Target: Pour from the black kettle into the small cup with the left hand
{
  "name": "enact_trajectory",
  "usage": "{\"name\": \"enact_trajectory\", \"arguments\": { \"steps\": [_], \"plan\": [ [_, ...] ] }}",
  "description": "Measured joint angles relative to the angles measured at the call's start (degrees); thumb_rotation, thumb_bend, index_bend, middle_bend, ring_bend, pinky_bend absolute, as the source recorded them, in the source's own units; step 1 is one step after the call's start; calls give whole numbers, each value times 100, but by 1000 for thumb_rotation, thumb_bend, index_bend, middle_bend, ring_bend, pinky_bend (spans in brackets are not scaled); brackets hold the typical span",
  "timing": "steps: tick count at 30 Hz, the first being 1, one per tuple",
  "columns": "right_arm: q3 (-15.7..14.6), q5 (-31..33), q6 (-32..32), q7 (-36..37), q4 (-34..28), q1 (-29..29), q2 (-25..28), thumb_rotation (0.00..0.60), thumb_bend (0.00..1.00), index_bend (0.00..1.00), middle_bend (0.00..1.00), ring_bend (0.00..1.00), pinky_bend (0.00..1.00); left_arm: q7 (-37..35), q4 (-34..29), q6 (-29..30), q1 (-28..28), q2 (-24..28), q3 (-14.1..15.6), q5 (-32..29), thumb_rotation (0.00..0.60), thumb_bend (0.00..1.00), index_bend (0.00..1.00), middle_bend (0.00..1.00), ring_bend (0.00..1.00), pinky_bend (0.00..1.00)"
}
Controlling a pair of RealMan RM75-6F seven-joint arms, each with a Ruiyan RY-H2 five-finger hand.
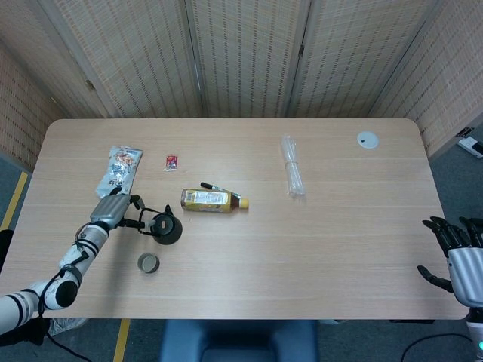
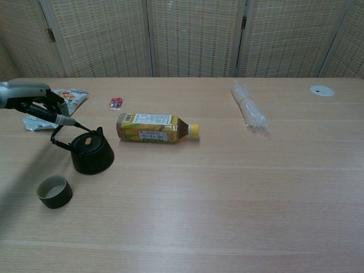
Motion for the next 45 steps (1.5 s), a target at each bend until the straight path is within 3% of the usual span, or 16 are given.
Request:
{"name": "enact_trajectory", "arguments": {
  "steps": [18,29,31,34,35,45],
  "plan": [
    [-10,-37,153,234,161,-92,-2,600,167,186,211,251,100,11,-1107,407,-13,333,-106,450,271,170,411,415,305,0],
    [-11,-32,186,447,331,-129,-28,600,168,186,212,258,100,395,-1591,724,-222,188,-153,462,274,170,403,423,318,0],
    [-11,-29,187,469,353,-134,-28,600,167,186,212,258,100,528,-1607,849,-236,115,-140,442,303,170,363,423,312,0],
    [-11,-35,194,488,369,-139,-28,600,168,186,212,258,100,814,-1634,1095,-255,-31,-106,401,429,171,303,414,292,0],
    [-12,-41,197,489,372,-140,-28,600,168,186,212,258,100,901,-1641,1179,-259,-88,-97,391,442,171,294,409,287,0],
    [-25,-40,268,577,444,-204,-31,600,168,186,212,260,100,1580,-1554,1655,-382,-759,-66,197,449,173,250,346,235,0]
  ]
}}
